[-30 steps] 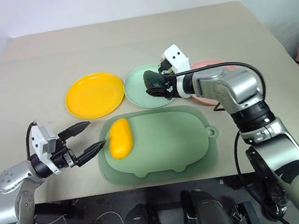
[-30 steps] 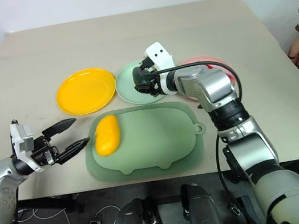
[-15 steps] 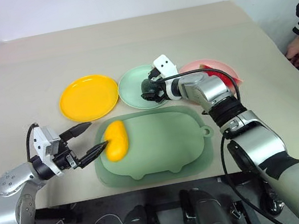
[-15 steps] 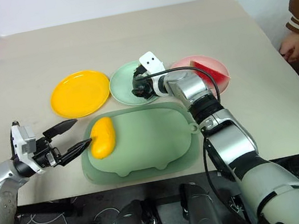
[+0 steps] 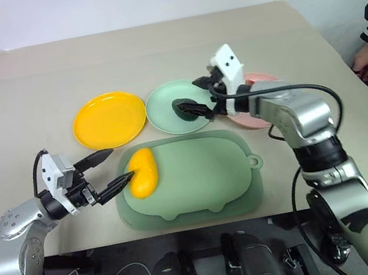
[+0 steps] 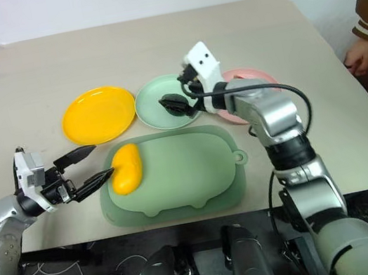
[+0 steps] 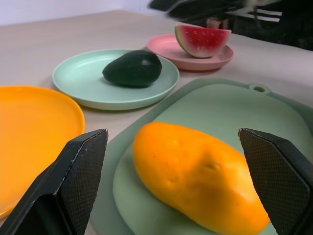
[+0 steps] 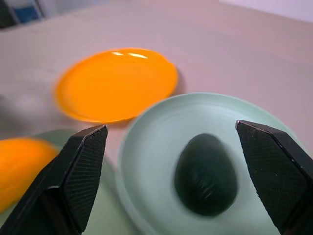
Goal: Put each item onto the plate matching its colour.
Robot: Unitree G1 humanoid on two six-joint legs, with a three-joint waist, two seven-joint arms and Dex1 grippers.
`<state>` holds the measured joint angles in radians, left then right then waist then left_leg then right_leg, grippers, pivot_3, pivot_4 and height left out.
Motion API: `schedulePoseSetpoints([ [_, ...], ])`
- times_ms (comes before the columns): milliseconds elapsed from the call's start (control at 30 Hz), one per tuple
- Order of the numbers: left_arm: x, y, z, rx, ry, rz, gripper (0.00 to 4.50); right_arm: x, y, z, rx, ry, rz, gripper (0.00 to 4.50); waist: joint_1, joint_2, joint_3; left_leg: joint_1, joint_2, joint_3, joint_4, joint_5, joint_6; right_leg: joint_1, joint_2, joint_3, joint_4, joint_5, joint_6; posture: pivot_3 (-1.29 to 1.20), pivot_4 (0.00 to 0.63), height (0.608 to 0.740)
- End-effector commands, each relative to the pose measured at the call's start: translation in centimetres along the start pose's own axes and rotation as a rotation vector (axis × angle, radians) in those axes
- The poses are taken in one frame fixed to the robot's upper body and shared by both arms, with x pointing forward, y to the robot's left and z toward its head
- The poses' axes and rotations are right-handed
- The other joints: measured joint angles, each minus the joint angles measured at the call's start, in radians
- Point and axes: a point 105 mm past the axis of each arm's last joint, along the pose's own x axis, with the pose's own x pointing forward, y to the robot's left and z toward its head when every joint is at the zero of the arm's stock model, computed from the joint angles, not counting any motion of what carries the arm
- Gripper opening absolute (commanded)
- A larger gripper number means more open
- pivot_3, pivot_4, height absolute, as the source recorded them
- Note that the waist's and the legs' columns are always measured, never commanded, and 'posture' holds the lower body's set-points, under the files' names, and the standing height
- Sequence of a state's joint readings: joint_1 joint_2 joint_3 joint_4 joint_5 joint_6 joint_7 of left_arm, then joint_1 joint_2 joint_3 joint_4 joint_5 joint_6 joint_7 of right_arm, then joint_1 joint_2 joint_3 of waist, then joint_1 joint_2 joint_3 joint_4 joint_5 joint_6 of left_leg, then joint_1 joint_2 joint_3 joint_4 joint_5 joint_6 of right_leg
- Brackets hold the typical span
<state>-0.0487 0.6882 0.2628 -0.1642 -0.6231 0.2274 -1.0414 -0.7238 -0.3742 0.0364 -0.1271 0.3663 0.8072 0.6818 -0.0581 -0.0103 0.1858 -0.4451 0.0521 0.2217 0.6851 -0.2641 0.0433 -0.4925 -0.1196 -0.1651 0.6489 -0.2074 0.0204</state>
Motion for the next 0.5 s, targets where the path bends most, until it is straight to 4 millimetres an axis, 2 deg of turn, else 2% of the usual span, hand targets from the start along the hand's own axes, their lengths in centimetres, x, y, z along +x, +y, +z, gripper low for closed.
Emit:
schedulePoseSetpoints([
  [33,-0.2,-0.2,1.3,0.028,-0.032,0.003,4.5,-2.1,1.9,2.2,-0.05,-0.098,0.049,4.45,0.0,0.0,0.0,0.0,0.0,0.0,0.0,0.0,0.0,0.0,0.0,0.0,0.0,0.0,0.0,0.0,0.15,0.696],
  [133,-0.2,-0.4,1.3,0.023,-0.032,0.01,4.5,-3.8,3.3,2.8,-0.047,-0.234,0.071,4.45,0.003,0.0,0.0,0.001,0.0,0.0,0.0,0.0,0.0,0.0,0.0,0.0,0.0,0.0,0.0,0.0,0.15,0.696],
  [333,-0.4,-0.7,1.3,0.018,-0.031,0.026,4.5,-5.3,4.5,0.4,0.046,-0.23,0.077,4.45,0.017,0.0,0.0,0.001,0.0,0.0,0.0,0.0,0.0,0.002,0.0,0.0,-0.001,0.0,0.0,0.0,0.15,0.696],
  [500,-0.1,-0.9,1.5,0.016,-0.032,0.043,4.5,-5.4,5.5,-2.2,-0.008,-0.16,0.087,4.45,0.022,0.0,0.0,0.001,0.0,-0.001,0.0,0.0,0.0,0.003,0.0,0.0,-0.003,0.0,0.0,0.0,0.15,0.696],
])
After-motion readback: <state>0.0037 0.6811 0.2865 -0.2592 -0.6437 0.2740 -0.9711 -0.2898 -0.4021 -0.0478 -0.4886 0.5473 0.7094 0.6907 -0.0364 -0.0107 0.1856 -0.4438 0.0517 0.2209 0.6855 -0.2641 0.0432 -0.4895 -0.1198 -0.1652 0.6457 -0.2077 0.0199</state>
